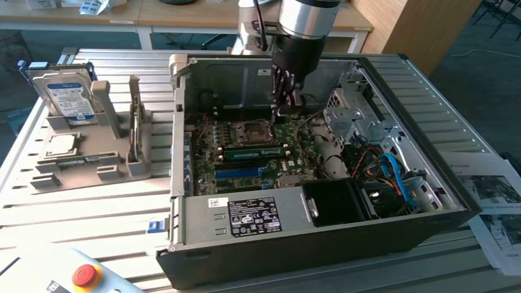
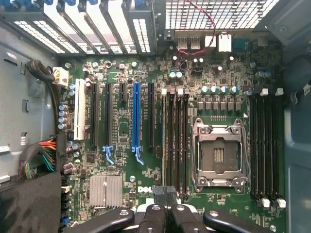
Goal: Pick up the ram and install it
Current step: 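Press down the ram until it locks into place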
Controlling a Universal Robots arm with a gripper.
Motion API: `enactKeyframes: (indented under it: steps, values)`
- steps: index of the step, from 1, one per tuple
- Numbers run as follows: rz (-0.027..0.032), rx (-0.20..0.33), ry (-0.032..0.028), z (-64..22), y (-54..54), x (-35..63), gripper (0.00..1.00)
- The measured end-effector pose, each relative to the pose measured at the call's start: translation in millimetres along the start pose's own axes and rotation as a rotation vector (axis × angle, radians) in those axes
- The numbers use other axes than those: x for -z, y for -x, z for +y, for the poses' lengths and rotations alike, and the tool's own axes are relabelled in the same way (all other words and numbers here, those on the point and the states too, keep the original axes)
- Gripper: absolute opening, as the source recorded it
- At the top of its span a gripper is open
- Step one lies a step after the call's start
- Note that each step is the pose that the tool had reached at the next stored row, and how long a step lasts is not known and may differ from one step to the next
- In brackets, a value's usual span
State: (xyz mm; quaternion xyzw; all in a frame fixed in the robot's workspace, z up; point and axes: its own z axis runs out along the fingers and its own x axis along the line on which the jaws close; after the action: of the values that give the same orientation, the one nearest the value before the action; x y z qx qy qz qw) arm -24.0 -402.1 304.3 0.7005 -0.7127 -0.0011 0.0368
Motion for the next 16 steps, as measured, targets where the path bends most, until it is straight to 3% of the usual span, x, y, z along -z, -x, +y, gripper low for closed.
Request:
enactKeyframes:
  steps: [9, 16]
  values:
    - [-0.0001, 0.002, -0.0001, -9.4, -0.1, 0.5, 0.10]
    - [-0.0001, 0.002, -0.0001, -11.9, -0.4, 0.6, 0.10]
